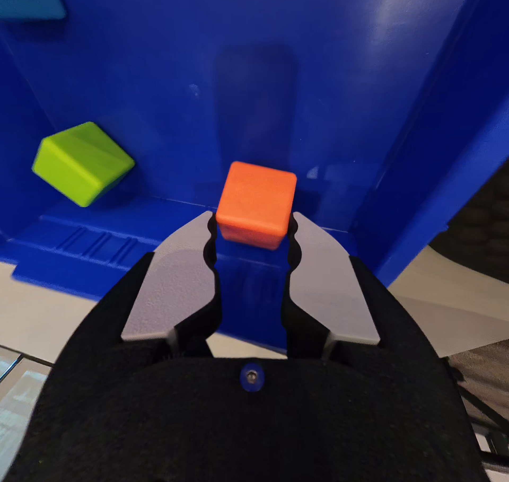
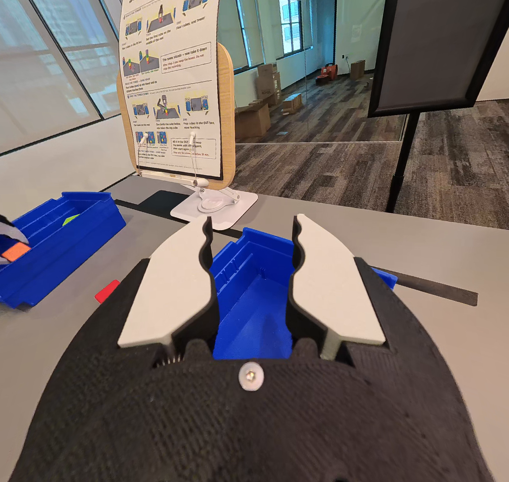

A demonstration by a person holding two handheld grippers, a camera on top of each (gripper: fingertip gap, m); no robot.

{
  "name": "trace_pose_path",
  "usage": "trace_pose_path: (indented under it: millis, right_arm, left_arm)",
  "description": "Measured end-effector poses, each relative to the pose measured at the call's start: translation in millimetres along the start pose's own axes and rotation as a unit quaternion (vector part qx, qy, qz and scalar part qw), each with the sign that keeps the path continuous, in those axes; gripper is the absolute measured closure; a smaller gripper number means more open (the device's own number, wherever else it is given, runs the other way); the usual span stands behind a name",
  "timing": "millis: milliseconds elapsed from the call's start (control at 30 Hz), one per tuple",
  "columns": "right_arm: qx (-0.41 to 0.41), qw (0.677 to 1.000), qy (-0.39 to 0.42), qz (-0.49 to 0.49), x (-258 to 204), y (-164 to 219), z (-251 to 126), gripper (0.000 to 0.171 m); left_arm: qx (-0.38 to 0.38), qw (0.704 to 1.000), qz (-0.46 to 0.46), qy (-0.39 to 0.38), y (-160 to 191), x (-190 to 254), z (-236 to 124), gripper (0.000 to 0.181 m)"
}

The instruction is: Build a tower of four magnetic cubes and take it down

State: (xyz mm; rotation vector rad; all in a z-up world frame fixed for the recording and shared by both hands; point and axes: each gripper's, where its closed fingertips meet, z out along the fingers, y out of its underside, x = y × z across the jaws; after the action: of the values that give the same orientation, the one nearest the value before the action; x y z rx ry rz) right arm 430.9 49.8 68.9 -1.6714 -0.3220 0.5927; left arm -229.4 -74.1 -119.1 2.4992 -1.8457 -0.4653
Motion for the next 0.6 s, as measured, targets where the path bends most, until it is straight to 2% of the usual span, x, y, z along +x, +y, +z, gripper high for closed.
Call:
trace_pose_path:
  millis: [67, 167, 267, 333, 467, 600]
  right_arm:
    - [0.001, 1.000, 0.002, 0.002, 1.6, 0.0, -0.9, 0.115]
    - [0.003, 1.000, 0.006, 0.003, 3.4, -0.9, -2.2, 0.115]
    - [0.002, 1.000, 0.007, 0.004, 3.1, -0.9, -2.4, 0.115]
    - [-0.001, 1.000, 0.006, 0.003, 1.5, 0.0, -1.6, 0.115]
    - [-0.008, 1.000, 0.002, -0.001, -1.2, 2.1, -0.2, 0.115]
    - [-0.008, 1.000, -0.004, 0.004, -1.4, 3.6, -0.9, 0.115]
  left_arm:
    - [0.031, 0.999, -0.005, -0.012, -7.4, -5.6, -22.3, 0.132]
    - [0.098, 0.994, 0.006, -0.047, -41.3, -13.1, -76.9, 0.132]
    - [0.162, 0.983, 0.044, -0.080, -101.6, -8.7, -133.9, 0.132]
    - [0.182, 0.974, 0.087, -0.104, -146.8, 0.1, -158.9, 0.132]
    - [0.228, 0.960, 0.145, -0.073, -235.4, 33.0, -171.9, 0.132]
    - [0.329, 0.937, 0.108, -0.053, -306.9, 43.4, -163.6, 0.132]
